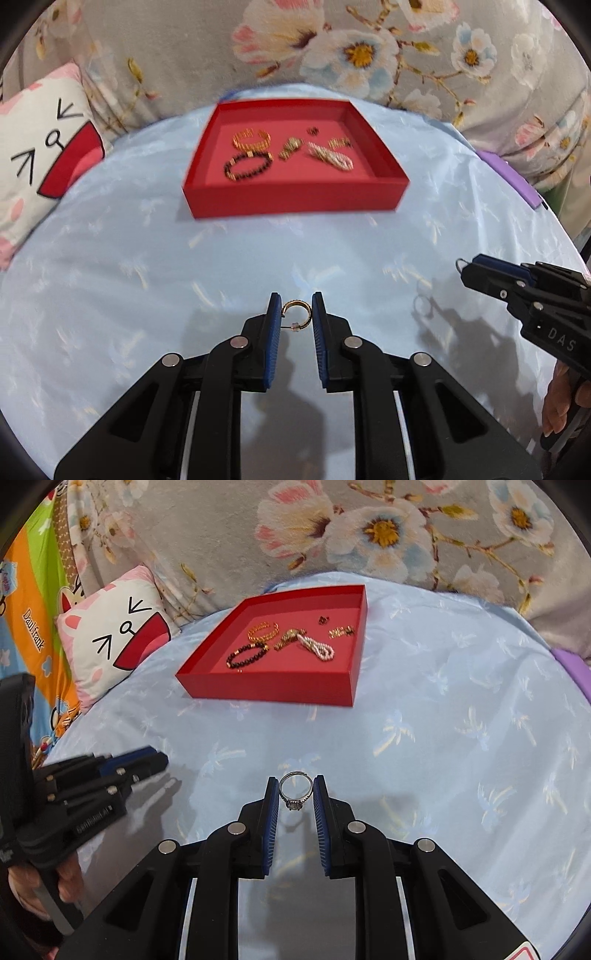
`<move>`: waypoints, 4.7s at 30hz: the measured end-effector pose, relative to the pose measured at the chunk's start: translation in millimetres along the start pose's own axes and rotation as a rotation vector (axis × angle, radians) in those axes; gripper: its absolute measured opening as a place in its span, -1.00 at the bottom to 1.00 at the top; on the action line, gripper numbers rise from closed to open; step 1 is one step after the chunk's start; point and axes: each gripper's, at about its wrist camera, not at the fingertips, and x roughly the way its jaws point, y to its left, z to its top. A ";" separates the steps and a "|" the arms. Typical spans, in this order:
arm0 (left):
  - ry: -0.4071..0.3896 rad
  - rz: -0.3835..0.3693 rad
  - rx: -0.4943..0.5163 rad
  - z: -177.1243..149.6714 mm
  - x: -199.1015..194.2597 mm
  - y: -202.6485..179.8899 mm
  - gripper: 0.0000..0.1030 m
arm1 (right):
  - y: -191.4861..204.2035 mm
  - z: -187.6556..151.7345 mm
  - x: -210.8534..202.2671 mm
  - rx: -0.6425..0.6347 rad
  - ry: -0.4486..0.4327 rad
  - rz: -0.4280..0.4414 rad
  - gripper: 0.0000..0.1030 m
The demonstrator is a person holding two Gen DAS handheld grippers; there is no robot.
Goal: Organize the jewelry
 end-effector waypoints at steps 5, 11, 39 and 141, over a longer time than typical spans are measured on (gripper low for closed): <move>-0.063 -0.001 -0.005 48.6 -3.7 12.2 -0.69 | 7.1 45.1 -2.7 -0.040 -0.059 0.014 -0.66; -0.126 -0.005 -0.019 110.8 16.3 17.1 -0.69 | 14.6 97.3 20.6 -0.045 -0.082 0.029 -0.66; -0.013 0.087 0.011 138.2 156.4 11.3 -0.69 | -7.8 120.1 140.3 0.002 0.028 -0.046 -0.66; -0.075 0.288 -0.058 62.0 85.6 34.9 0.73 | 24.6 67.8 67.3 0.034 -0.098 -0.195 0.46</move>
